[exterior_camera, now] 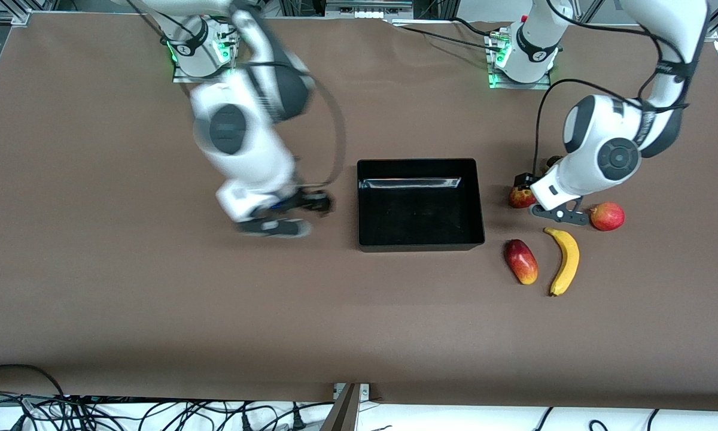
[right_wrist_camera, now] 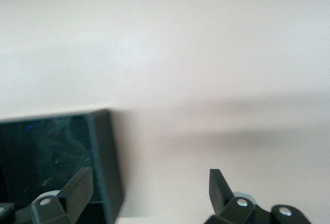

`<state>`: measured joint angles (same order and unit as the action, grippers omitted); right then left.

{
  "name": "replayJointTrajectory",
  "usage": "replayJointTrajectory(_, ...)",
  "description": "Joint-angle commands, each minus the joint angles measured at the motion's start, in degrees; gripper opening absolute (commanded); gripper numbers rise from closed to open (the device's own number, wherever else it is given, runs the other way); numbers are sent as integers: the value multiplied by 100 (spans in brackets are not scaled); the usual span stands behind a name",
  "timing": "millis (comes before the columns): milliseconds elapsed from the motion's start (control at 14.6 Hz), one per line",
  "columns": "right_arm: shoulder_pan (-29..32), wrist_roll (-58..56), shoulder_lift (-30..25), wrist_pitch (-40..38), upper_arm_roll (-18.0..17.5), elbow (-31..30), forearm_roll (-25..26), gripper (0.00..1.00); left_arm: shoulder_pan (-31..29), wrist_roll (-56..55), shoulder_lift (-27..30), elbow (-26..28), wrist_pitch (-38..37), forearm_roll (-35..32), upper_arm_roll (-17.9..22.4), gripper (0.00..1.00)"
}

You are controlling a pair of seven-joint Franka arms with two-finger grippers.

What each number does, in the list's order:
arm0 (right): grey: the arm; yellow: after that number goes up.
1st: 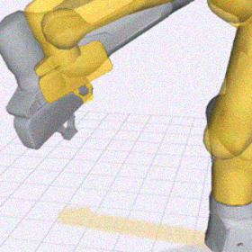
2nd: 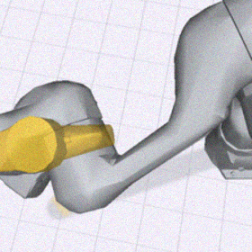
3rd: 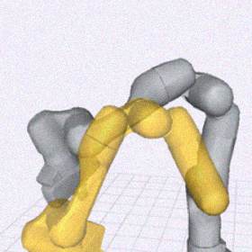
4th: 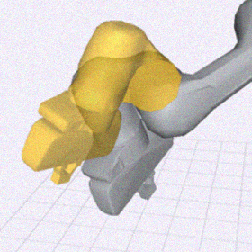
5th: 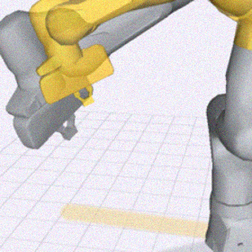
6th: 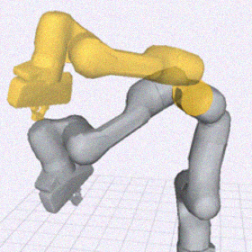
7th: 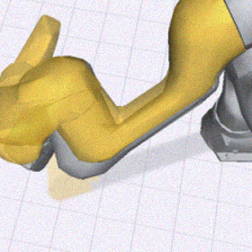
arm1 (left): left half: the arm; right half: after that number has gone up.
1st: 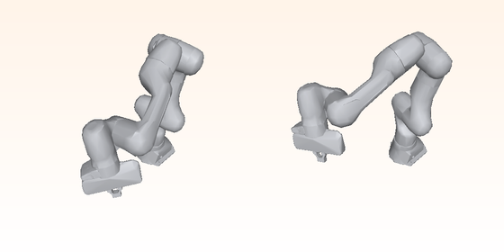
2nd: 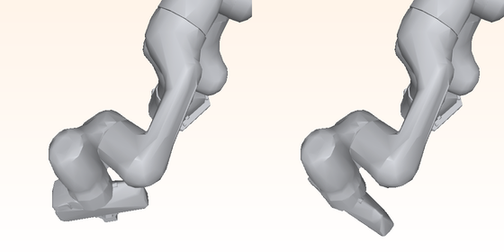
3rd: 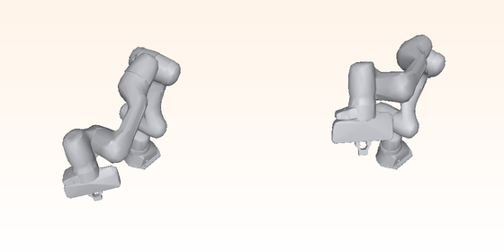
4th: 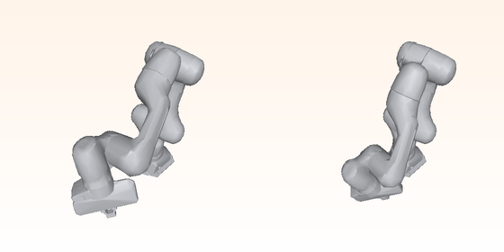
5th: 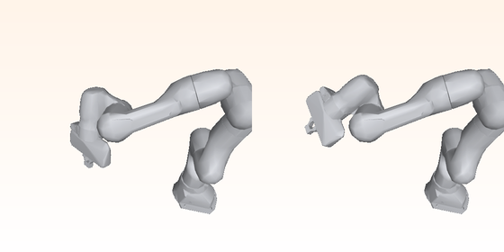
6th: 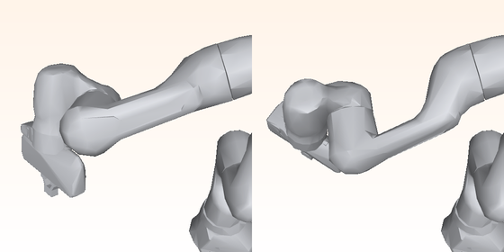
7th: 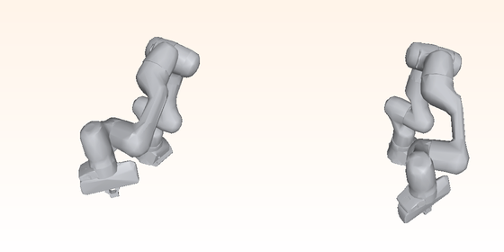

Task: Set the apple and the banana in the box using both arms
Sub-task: 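Grasp the red apple with the left gripper while the right gripper retracts, then carry the red apple with the left gripper over the black box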

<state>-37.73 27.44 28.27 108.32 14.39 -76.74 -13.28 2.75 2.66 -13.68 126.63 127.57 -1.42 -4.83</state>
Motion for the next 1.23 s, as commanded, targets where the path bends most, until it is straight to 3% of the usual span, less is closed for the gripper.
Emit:
replayJointTrajectory(0,46,-606,-513,-739,528,-104,-122,100,15,-46,-152,371,583,36,-9,100)
replayJointTrajectory(205,37,-1107,-1129,-1707,1073,-218,-96,100,7,-46,-486,398,997,36,-9,100)
replayJointTrajectory(274,29,-1370,-1374,-1831,1249,-375,-70,100,15,-38,-521,398,1033,36,-9,80)
replayJointTrajectory(342,37,-1625,-1646,-1858,1381,-620,-17,100,15,-38,-530,389,1033,36,-9,52)
replayJointTrajectory(479,273,-1759,-2148,-1859,1339,-1051,350,100,7,32,-522,354,1007,19,-9,15)
replayJointTrajectory(548,457,-1811,-2359,-1850,1156,-1245,579,100,7,15,-487,319,937,-34,-9,14)
replayJointTrajectory(685,1246,-1961,-2746,-1824,403,-1553,1001,100,7,-28,-312,-4,352,-43,-52,13)
replayJointTrajectory(890,2407,-2040,-2984,-1789,-610,-1791,1056,100,15,-413,-275,-1425,-1737,9,-368,17)
replayJointTrajectory(1027,3058,-2181,-3125,-1675,-1164,-1984,1056,100,24,-1001,-346,-2165,-2549,45,-771,16)
replayJointTrajectory(1164,3228,-2321,-3152,-1648,-1289,-2029,1056,100,24,-1896,-416,-2362,-2676,54,-1289,15)
